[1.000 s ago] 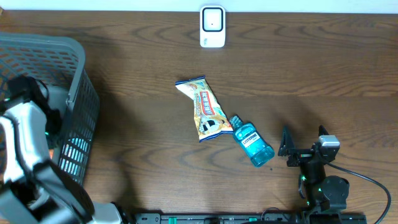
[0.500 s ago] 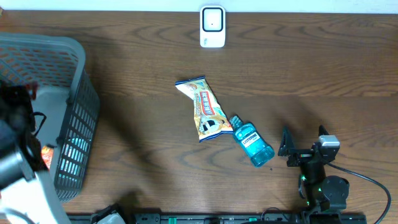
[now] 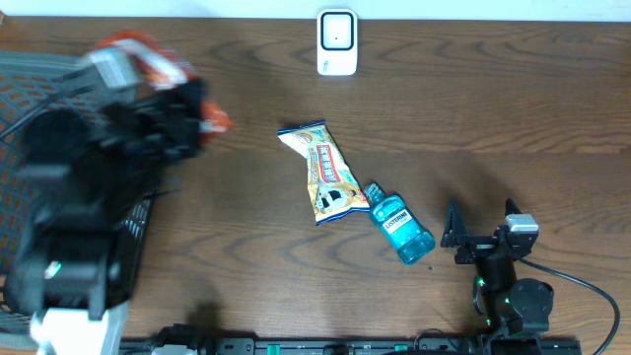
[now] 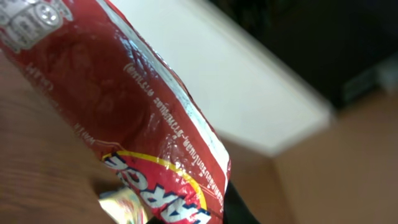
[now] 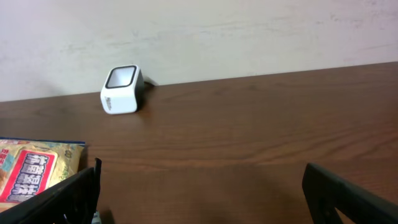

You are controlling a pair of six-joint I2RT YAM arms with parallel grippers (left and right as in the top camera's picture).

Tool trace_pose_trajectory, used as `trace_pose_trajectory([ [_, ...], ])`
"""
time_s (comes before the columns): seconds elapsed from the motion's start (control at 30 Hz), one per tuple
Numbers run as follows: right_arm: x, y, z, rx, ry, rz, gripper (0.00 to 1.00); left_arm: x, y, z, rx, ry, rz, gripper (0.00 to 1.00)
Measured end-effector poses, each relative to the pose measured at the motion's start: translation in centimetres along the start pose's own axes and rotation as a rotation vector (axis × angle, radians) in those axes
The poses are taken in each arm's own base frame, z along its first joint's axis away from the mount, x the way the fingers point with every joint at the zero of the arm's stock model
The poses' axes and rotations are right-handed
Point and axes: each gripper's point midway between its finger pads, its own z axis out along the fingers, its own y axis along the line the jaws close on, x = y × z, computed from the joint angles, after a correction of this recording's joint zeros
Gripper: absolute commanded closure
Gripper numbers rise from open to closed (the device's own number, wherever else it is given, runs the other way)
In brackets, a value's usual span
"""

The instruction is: Scan the item barcode

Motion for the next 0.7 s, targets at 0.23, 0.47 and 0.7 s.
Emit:
trace_pose_trajectory([
  [0.23, 0.0, 0.0, 0.0, 0.000, 0.000, 0.000, 0.01, 11.2, -2.6, 9.1, 0.121, 0.392, 0.198, 0.92],
  [0.47, 0.0, 0.0, 0.0, 0.000, 0.000, 0.000, 0.01, 20.7, -1.0, 16.7, 0.124, 0.619, 0.249, 0.93],
  [0.7, 0.0, 0.0, 0.0, 0.000, 0.000, 0.000, 0.01, 29.1, 0.5, 21.4, 0.132, 0.758, 0.279, 0.93],
])
